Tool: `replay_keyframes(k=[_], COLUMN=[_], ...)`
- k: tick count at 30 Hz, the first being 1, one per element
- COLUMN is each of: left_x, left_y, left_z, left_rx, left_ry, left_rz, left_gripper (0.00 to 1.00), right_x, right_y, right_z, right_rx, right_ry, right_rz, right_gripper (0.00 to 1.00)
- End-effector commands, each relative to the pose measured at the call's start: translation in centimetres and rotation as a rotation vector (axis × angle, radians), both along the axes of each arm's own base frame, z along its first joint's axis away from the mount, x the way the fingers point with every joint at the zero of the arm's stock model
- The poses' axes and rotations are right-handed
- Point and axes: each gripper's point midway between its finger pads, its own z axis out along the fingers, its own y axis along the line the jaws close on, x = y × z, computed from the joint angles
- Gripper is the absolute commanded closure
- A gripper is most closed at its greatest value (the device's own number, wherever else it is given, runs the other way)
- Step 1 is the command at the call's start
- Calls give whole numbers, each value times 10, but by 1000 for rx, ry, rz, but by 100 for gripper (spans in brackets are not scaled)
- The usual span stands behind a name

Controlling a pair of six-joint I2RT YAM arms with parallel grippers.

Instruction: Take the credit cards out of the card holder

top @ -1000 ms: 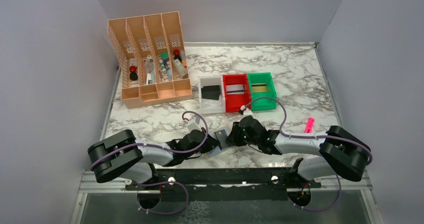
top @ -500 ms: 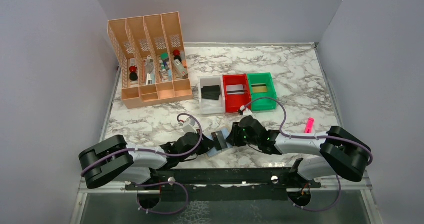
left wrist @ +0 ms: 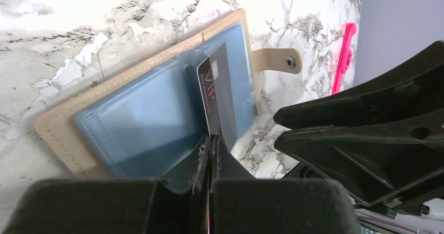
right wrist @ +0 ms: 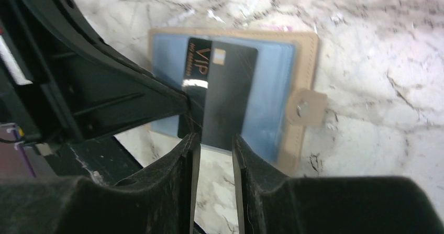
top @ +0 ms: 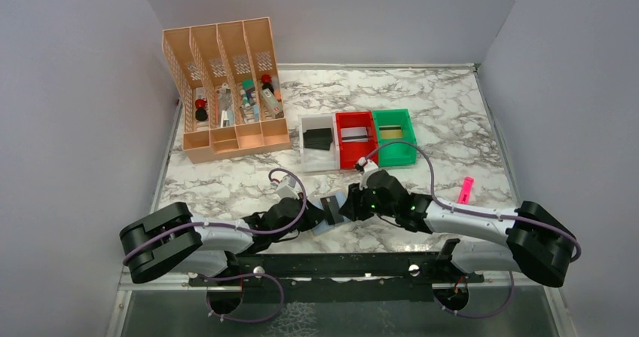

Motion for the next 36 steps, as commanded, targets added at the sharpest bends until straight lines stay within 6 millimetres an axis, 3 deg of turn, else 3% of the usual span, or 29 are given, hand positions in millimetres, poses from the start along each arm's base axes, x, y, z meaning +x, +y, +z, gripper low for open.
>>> replay_keyframes(k=[1,8,13,18,26,36], left_x=[2,2,2,2,2,4], left_y=[7,5,6,5,-2,-8], left_z=[2,5,4,3,8,8], left_rx=[1,-4,-1,2,-8,-11], left_ry=[-24,-28,-26,-24,-29,-25], left_rz=[21,11,12,12,-9,-15], left_gripper=[99,99,99,99,82,80], right_x=[-3,3,5,-3,-9,-10], right_y=[18,27,16,14,14,10], right_z=[22,-7,-30,-33,-42,-44], right_rx=[28,-45,-121,-96,-23,4], right_ry=[-33,38,77,94,157,176], right_rz=[111,112,56,62,-16,-59], right_gripper=[65,65,63,59,59,61])
